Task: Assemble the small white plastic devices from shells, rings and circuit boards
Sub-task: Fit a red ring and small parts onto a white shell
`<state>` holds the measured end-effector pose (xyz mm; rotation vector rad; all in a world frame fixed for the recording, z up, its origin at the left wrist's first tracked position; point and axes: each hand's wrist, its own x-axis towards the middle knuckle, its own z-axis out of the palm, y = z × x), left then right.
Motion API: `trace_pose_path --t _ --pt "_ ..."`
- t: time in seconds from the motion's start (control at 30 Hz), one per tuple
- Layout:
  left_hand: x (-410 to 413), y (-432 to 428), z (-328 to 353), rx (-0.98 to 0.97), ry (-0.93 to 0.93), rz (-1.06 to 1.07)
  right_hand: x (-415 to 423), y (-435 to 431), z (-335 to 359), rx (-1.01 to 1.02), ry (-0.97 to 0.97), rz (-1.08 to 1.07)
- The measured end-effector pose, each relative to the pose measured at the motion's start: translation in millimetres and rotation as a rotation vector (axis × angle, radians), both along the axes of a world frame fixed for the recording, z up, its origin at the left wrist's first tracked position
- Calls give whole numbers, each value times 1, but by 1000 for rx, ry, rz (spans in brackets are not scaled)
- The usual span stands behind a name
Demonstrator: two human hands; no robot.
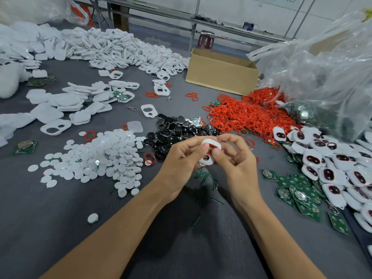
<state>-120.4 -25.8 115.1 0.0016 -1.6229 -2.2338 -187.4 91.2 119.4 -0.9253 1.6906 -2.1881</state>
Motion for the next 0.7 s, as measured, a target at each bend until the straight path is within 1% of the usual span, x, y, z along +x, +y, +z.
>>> trace_pose_path --t 0.1,0.17,0.23,0.37,0.47,0.57,0.7 --pt "1 0 0 -60 11 -2 -2 2 -1 7 -113 62" --pt "2 1 0 -109 21 20 -3 3 -1 26 -141 86" --pt "2 3 0 -131 32 40 -3 3 -1 33 -141 43" --pt "1 8 2 -169 6 136 1 -2 0 114 -12 -90" --pt "0 10 1 -197 -35 228 7 -9 1 140 10 -146" --pt "-1 10 0 -224 -74 261 10 -11 -1 197 68 -221" --pt "-1 11 2 -215 -109 290 12 -12 -1 278 133 -247"
